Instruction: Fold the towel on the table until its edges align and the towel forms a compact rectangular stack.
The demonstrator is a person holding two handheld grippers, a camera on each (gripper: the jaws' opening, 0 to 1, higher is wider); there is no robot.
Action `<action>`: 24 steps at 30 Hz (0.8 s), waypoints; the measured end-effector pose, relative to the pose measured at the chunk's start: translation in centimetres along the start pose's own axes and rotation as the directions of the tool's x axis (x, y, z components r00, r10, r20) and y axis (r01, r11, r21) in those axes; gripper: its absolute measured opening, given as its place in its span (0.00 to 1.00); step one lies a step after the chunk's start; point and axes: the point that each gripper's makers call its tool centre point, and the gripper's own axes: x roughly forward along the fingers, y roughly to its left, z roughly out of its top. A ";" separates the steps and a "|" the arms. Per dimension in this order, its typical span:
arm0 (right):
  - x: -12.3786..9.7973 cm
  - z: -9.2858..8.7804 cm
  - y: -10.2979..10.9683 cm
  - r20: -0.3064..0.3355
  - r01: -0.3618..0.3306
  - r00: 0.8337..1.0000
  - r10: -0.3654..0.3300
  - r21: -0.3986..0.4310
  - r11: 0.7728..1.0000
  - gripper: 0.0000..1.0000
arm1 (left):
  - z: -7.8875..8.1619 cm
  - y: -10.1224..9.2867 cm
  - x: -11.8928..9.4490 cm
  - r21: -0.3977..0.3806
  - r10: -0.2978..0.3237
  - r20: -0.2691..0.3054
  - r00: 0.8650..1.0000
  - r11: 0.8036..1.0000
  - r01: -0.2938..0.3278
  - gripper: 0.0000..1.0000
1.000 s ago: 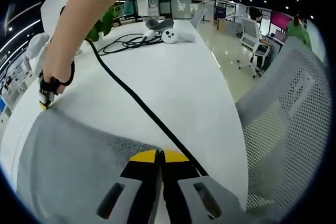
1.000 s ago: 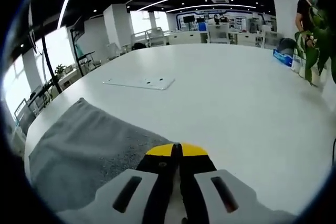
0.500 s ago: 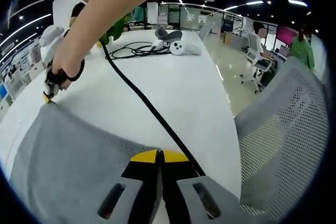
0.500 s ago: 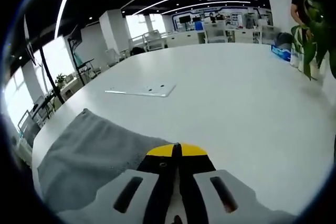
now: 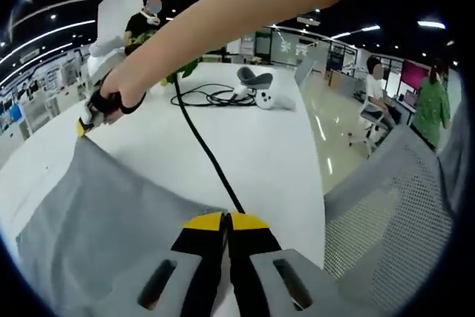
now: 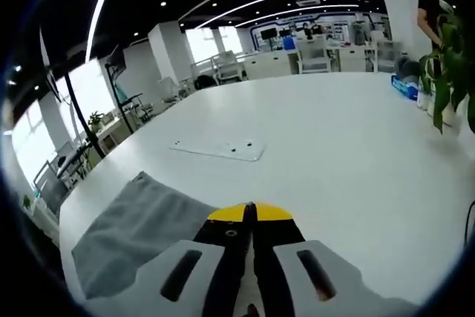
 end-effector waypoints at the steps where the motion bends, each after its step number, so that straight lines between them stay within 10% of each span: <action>1: -0.1 0.2 0.1 0.003 0.001 1.000 -0.001 0.003 1.000 0.00 | 0.1 0.0 -0.2 0.001 0.005 0.004 1.000 1.000 -0.005 0.01; 24: -1.0 4.9 3.8 0.042 -0.021 0.999 0.021 0.010 1.000 0.00 | 2.9 0.8 -6.4 -0.107 0.116 0.145 0.983 0.989 -0.101 0.01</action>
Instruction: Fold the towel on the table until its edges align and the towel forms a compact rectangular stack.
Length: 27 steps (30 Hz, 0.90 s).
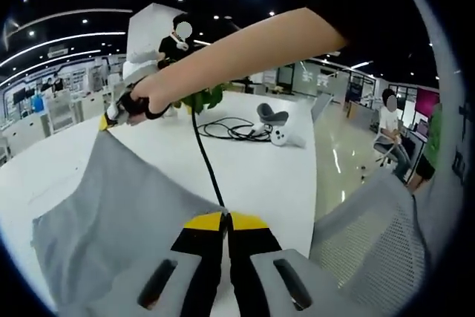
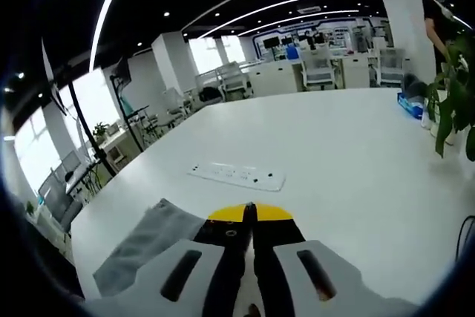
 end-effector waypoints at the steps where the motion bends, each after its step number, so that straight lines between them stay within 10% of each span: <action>1: 0.0 0.2 0.1 0.001 0.002 1.000 -0.002 0.000 1.000 0.00 | 0.1 0.0 -0.2 -0.001 0.002 0.004 1.000 1.000 -0.002 0.01; 27: 1.2 3.6 5.2 0.012 -0.023 1.000 0.023 -0.021 1.000 0.00 | 1.9 2.3 -7.0 -0.022 0.149 0.100 0.984 0.989 -0.148 0.01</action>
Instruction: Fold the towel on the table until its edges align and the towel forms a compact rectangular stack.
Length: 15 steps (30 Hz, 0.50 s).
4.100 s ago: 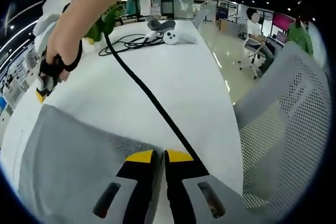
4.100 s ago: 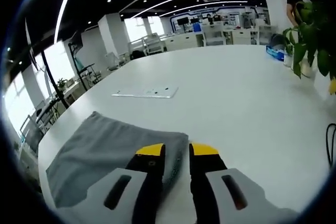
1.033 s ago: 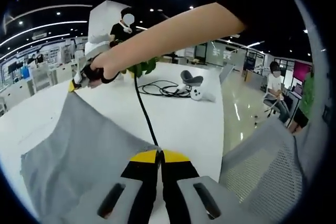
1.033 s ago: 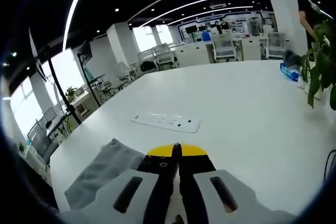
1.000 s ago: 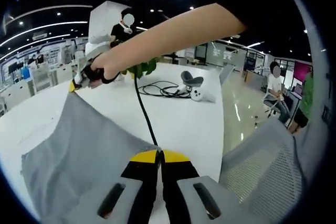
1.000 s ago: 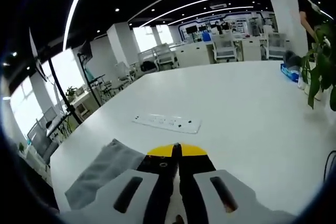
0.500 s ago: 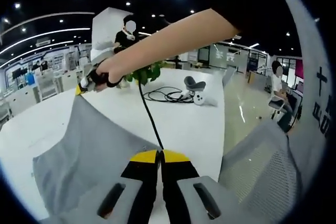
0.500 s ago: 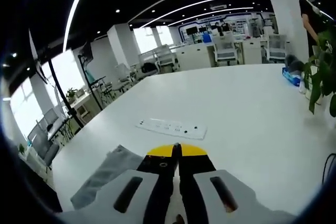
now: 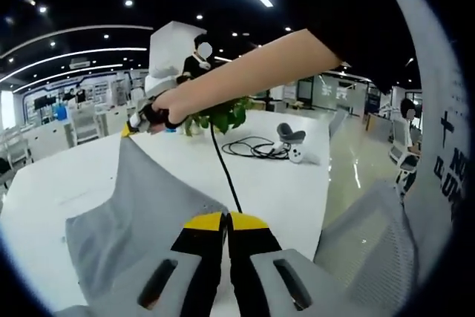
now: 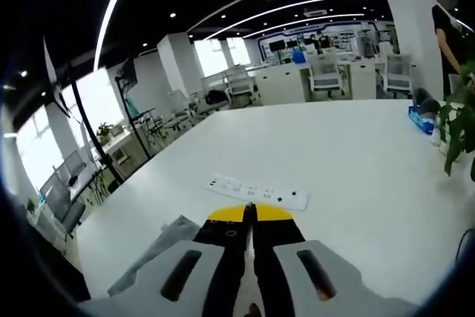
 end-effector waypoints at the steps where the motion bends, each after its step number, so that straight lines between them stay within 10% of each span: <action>1: 0.1 0.2 0.4 0.000 -0.003 1.000 0.003 -0.004 1.000 0.00 | 0.1 0.2 -0.3 -0.004 0.010 0.005 1.000 1.000 -0.010 0.01; 15: 1.7 1.6 5.0 -0.004 -0.050 0.999 0.050 -0.045 0.998 0.00 | -0.1 1.9 -3.6 -0.044 0.105 0.025 0.994 0.994 -0.103 0.01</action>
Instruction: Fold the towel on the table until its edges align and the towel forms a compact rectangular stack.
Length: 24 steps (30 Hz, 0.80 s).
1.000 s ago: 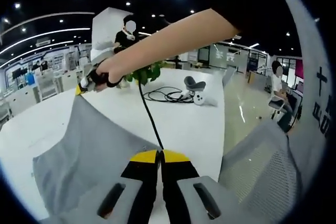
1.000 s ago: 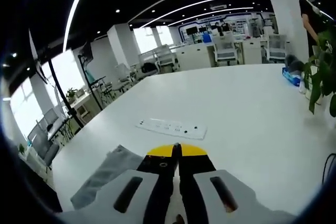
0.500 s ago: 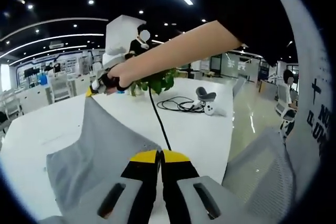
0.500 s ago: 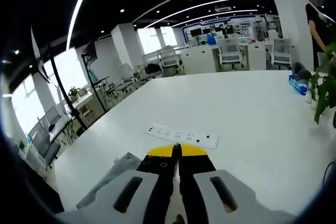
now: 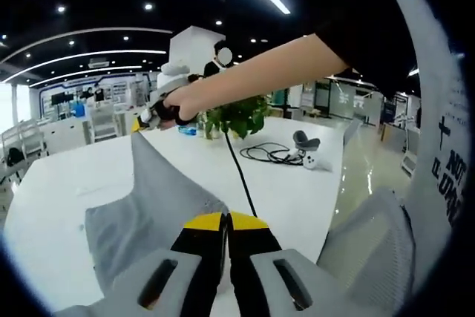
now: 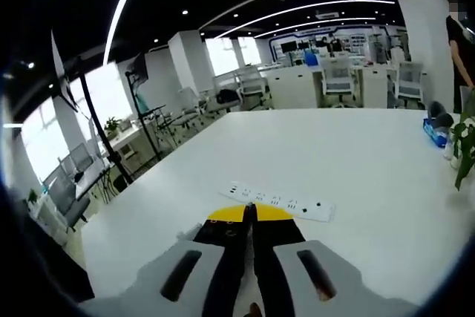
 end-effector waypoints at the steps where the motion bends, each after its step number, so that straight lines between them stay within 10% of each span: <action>1: 0.3 0.1 0.4 -0.001 -0.005 1.000 0.005 -0.004 1.000 0.00 | -0.1 0.4 -0.3 -0.008 0.016 0.001 1.000 1.000 -0.016 0.01; 24: 5.4 -1.1 5.1 -0.052 -0.053 0.997 0.051 -0.032 0.998 0.00 | -2.9 5.9 -4.9 -0.160 0.193 -0.021 0.981 0.968 -0.194 0.01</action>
